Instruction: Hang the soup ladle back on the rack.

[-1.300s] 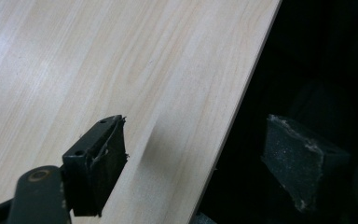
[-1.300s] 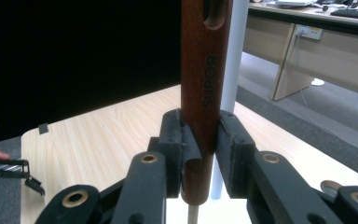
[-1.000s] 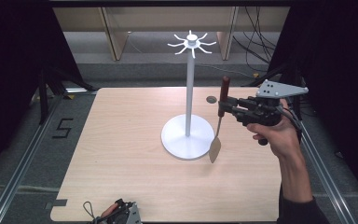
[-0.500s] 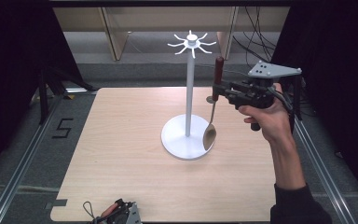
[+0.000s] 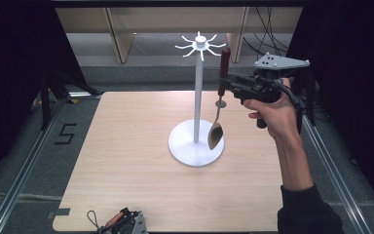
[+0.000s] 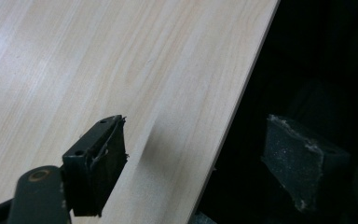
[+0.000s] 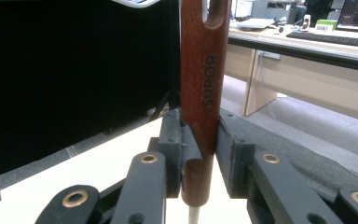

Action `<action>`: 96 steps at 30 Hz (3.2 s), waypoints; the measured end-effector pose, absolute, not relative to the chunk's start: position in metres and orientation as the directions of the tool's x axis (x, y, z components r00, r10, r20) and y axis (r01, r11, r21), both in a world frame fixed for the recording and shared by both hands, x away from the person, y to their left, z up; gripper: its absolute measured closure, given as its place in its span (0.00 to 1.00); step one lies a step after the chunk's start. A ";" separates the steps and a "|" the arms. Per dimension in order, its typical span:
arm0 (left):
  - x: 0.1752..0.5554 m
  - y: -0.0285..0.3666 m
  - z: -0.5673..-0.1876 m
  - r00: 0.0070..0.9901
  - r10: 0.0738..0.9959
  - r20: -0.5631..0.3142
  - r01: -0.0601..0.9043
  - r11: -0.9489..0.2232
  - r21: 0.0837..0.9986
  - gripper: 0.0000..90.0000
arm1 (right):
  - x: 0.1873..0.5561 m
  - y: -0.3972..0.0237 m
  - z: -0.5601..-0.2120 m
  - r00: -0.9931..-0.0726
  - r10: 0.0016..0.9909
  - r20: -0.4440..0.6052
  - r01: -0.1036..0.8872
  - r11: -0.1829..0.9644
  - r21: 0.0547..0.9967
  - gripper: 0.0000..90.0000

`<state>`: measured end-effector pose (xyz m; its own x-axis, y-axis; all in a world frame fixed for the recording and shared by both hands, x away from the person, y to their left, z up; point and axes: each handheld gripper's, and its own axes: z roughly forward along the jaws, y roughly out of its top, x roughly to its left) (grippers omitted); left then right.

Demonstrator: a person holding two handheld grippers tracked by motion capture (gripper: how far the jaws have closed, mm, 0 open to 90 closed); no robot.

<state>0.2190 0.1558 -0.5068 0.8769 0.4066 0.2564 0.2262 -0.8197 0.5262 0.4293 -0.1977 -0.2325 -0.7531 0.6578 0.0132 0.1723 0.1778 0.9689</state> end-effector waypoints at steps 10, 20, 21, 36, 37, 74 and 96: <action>0.219 0.156 -0.507 0.877 0.407 0.255 0.226 -0.818 0.529 0.23 | 0.435 -0.188 -0.230 -0.751 0.660 0.011 0.189 0.200 0.961 0.82; 0.219 0.156 -0.507 0.878 0.407 0.252 0.226 -0.816 0.532 0.23 | 0.438 -0.181 -0.228 -0.743 0.669 0.002 0.198 0.217 0.956 0.82; 0.219 0.156 -0.507 0.878 0.408 0.252 0.226 -0.816 0.532 0.23 | 0.438 -0.180 -0.227 -0.738 0.675 -0.009 0.193 0.223 0.955 0.82; 0.219 0.156 -0.508 0.877 0.413 0.248 0.233 -0.814 0.531 0.23 | 0.437 -0.177 -0.227 -0.742 0.670 0.016 0.193 0.192 0.962 0.74; 0.219 0.156 -0.507 0.876 0.412 0.251 0.231 -0.815 0.531 0.23 | 0.437 -0.177 -0.227 -0.742 0.670 0.016 0.193 0.192 0.962 0.74; 0.219 0.155 -0.508 0.876 0.411 0.255 0.231 -0.819 0.526 0.23 | 0.398 -0.216 -0.299 -0.734 0.678 0.038 0.250 0.218 0.943 0.41; 0.218 0.156 -0.508 0.875 0.412 0.254 0.232 -0.817 0.529 0.23 | 0.386 -0.219 -0.335 -0.756 0.652 0.067 0.282 0.232 0.931 0.39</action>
<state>0.2185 0.1555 -0.5076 0.8749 0.4125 0.2539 0.2316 -0.8166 0.5287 0.3859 -0.2191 -0.3354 -0.7557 0.6515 0.0669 0.2821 0.2316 0.9310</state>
